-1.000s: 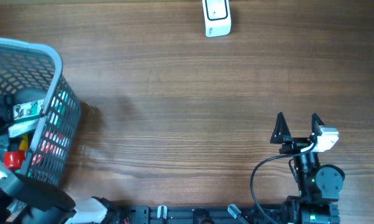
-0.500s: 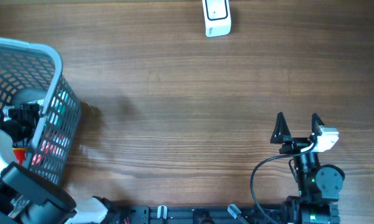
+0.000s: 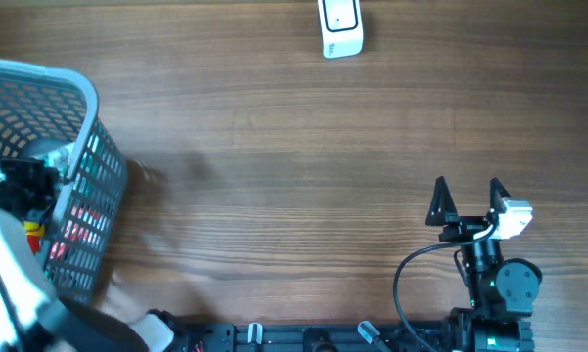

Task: Scan the item barcode
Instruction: 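Grasp the green wipes pack with the left gripper and lift it out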

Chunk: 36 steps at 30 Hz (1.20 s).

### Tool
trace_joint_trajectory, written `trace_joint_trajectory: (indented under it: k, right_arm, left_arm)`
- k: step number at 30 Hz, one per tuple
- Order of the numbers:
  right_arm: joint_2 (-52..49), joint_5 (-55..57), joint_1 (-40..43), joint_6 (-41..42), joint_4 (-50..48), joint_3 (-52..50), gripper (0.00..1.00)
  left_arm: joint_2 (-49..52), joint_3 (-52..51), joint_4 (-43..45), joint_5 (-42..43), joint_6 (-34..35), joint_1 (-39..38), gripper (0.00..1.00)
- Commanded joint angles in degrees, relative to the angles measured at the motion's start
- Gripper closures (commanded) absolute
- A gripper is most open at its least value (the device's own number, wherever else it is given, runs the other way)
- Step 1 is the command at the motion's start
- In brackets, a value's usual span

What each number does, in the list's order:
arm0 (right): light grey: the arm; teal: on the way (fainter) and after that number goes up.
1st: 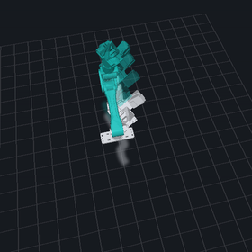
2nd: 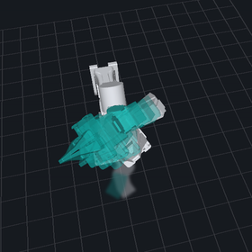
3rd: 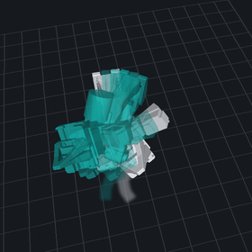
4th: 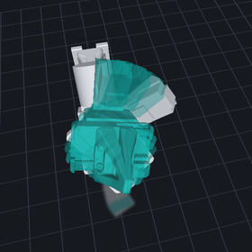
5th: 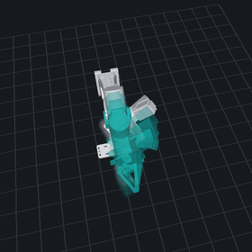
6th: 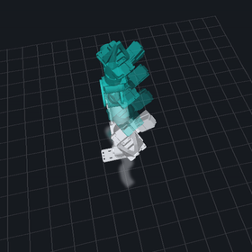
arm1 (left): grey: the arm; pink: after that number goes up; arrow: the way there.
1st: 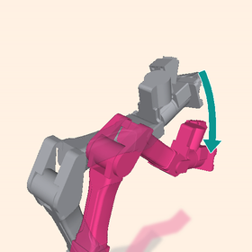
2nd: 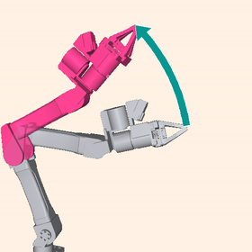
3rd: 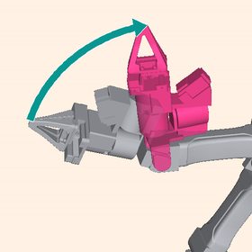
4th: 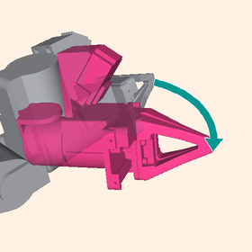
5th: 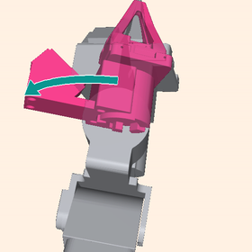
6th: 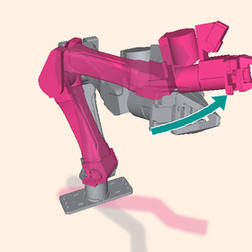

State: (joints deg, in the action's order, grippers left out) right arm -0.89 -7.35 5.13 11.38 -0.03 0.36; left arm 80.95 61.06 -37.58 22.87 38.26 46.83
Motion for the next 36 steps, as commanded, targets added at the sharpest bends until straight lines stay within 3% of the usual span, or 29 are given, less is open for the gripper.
trace_joint_trajectory:
  k: [1,7,11,15,23,36]
  right_arm:
    - [0.61,0.98,-0.13,0.70,-0.31,-0.07,0.00]
    - [0.61,0.96,-0.13,0.68,-0.31,-0.07,0.00]
    - [0.61,0.96,-0.13,0.68,-0.31,-0.07,0.00]
    - [0.61,0.98,-0.13,0.68,-0.31,-0.07,0.00]
    - [0.61,0.98,-0.13,0.68,-0.31,-0.07,0.00]
    - [0.61,0.96,-0.13,0.68,-0.31,-0.07,0.00]
  left_arm:
    - [-12.13,2.71,0.11,0.66,1.75,-0.07,0.96]
    - [-29.57,2.82,2.91,-0.90,3.82,-0.13,0.96]
    - [-35.80,2.82,3.26,8.48,4.17,-2.60,0.96]
    - [-36.22,2.82,6.78,16.20,-0.63,-9.99,0.96]
    - [-35.89,2.82,4.46,16.04,-12.79,-30.12,0.96]
    - [-25.57,2.82,1.09,1.86,-18.75,-59.34,0.96]
